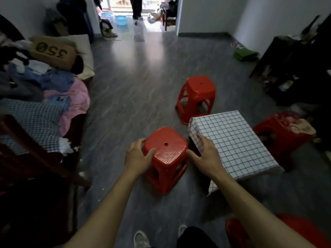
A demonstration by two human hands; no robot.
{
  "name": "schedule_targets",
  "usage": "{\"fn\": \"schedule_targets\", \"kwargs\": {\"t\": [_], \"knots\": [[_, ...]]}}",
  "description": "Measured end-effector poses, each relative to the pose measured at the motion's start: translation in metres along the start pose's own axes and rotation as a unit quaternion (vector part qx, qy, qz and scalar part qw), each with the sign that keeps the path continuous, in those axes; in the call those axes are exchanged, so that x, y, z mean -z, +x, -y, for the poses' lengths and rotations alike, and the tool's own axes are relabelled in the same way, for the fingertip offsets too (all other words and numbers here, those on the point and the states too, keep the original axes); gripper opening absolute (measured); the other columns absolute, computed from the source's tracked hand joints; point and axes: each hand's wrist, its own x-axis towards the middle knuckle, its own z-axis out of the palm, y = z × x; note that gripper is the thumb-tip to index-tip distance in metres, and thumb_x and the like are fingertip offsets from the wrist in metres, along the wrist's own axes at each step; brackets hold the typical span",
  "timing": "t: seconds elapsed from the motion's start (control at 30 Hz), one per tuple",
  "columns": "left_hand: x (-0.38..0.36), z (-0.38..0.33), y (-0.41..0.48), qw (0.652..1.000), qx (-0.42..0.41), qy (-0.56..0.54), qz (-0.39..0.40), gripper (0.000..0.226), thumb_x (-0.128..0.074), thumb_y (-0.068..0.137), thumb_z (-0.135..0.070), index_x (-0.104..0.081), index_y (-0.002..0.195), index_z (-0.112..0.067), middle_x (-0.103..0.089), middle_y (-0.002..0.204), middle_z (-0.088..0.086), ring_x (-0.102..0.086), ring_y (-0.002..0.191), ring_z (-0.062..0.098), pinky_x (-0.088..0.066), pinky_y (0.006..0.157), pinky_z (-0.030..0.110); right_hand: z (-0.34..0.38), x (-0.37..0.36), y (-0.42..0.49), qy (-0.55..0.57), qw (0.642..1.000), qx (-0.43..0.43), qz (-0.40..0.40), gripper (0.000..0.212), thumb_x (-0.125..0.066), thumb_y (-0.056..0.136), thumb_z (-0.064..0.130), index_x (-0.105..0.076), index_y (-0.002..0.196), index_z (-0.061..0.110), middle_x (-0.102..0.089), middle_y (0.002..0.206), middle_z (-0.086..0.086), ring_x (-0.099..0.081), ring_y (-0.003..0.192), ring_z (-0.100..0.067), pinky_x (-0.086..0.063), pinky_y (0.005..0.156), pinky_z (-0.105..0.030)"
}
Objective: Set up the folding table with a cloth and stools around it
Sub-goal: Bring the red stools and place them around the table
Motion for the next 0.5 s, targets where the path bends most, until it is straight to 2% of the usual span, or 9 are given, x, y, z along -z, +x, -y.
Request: {"fn": "schedule_targets", "kwargs": {"t": [0.13, 0.23, 0.3, 0.4, 0.5], "knots": [[-0.017, -0.004, 0.031, 0.999, 0.001, -0.001, 0.033, 0.055, -0.072, 0.084, -0.033, -0.055, 0.132, -0.011, -0.055, 0.131, 0.013, -0.053, 0.121, 0.028, -0.038, 0.105, 0.033, -0.011, 0.003, 0.025, 0.010, 1.000, -0.020, -0.016, 0.079, -0.078, 0.082, 0.036, -0.039, 0.148, 0.018, -0.046, 0.145, -0.003, -0.042, 0.132, -0.015, -0.031, 0.105, -0.024], [-0.034, -0.004, 0.051, 0.999, 0.014, 0.012, 0.040, 0.056, -0.073, 0.084, -0.033, -0.055, 0.132, -0.011, -0.055, 0.132, 0.013, -0.052, 0.123, 0.027, -0.037, 0.106, 0.033, -0.026, -0.003, 0.052, 0.004, 1.000, -0.029, -0.005, 0.079, -0.078, 0.081, 0.037, -0.041, 0.148, 0.017, -0.045, 0.146, -0.005, -0.041, 0.134, -0.017, -0.033, 0.111, -0.029], [-0.046, -0.001, 0.066, 0.999, 0.027, 0.016, 0.039, 0.057, -0.073, 0.083, -0.035, -0.056, 0.131, -0.011, -0.056, 0.131, 0.012, -0.053, 0.121, 0.028, -0.039, 0.105, 0.036, -0.040, -0.011, 0.072, 0.003, 0.999, -0.031, 0.014, 0.077, -0.078, 0.081, 0.037, -0.042, 0.146, 0.016, -0.045, 0.146, -0.005, -0.041, 0.134, -0.017, -0.032, 0.110, -0.028], [-0.070, 0.009, 0.096, 0.998, 0.056, 0.009, 0.027, 0.058, -0.074, 0.080, -0.039, -0.057, 0.128, -0.011, -0.058, 0.128, 0.011, -0.055, 0.118, 0.026, -0.041, 0.102, 0.036, -0.070, -0.033, 0.112, 0.002, 0.998, -0.022, 0.055, 0.075, -0.078, 0.081, 0.038, -0.043, 0.144, 0.017, -0.047, 0.142, -0.003, -0.042, 0.125, -0.007, -0.028, 0.102, -0.018], [-0.103, 0.028, 0.128, 0.996, 0.092, 0.012, 0.001, 0.053, -0.076, 0.081, -0.031, -0.058, 0.127, -0.011, -0.059, 0.125, 0.011, -0.055, 0.115, 0.026, -0.042, 0.100, 0.035, -0.109, -0.063, 0.155, -0.017, 0.994, -0.023, 0.108, 0.079, -0.077, 0.080, 0.042, -0.041, 0.147, 0.019, -0.045, 0.145, -0.002, -0.041, 0.130, -0.010, -0.028, 0.108, -0.020]]}}
